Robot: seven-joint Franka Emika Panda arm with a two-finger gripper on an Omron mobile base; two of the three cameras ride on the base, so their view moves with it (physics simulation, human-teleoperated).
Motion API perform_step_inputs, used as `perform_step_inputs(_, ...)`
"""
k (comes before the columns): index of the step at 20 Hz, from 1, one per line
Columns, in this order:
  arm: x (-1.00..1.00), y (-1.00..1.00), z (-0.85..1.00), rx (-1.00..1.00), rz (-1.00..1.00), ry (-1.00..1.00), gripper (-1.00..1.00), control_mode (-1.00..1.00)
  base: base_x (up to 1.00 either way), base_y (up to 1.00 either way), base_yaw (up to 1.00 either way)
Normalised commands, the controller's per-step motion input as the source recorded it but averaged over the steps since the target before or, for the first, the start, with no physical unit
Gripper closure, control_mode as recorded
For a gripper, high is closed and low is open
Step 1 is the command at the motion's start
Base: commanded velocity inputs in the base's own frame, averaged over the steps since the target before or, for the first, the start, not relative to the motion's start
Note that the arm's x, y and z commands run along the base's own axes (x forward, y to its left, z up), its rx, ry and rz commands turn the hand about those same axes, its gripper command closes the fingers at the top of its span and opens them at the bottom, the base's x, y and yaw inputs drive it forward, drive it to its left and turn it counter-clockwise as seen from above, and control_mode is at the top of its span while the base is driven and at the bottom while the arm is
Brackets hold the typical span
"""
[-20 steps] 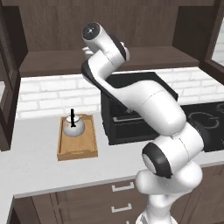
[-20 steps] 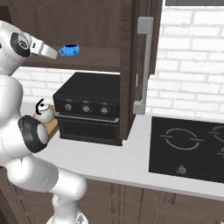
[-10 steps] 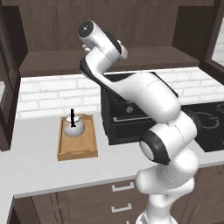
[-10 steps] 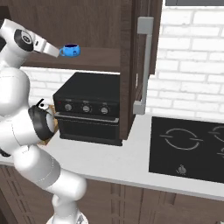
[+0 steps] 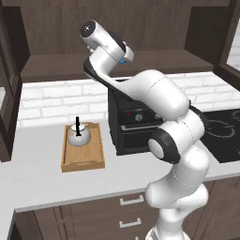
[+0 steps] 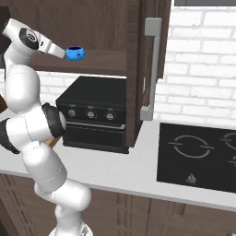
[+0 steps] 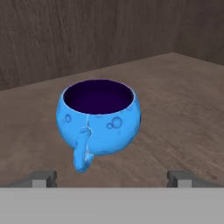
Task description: Pick the kettle from the counter and place it on the tray. Then pick the mug from the cabinet and place it on the tray. Then close the cabinet doors.
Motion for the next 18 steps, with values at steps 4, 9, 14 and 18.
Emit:
perform_step_inputs(4, 0.19, 0.0, 0.0, 0.0, -0.04, 0.0, -1.0, -1.0, 0.0, 0.0, 0.0)
perform_step_inputs(9, 0.16, 0.0, 0.0, 0.0, -0.03, 0.0, -1.0, -1.0, 0.0, 0.0, 0.0)
perform_step_inputs(14, 0.12, 0.0, -0.01, 0.0, -0.03, 0.0, -1.0, -1.0, 0.0, 0.0, 0.0)
perform_step_inputs(18, 0.09, 0.0, -0.08, 0.0, -0.02, 0.0, -1.0, -1.0, 0.0, 0.0, 0.0)
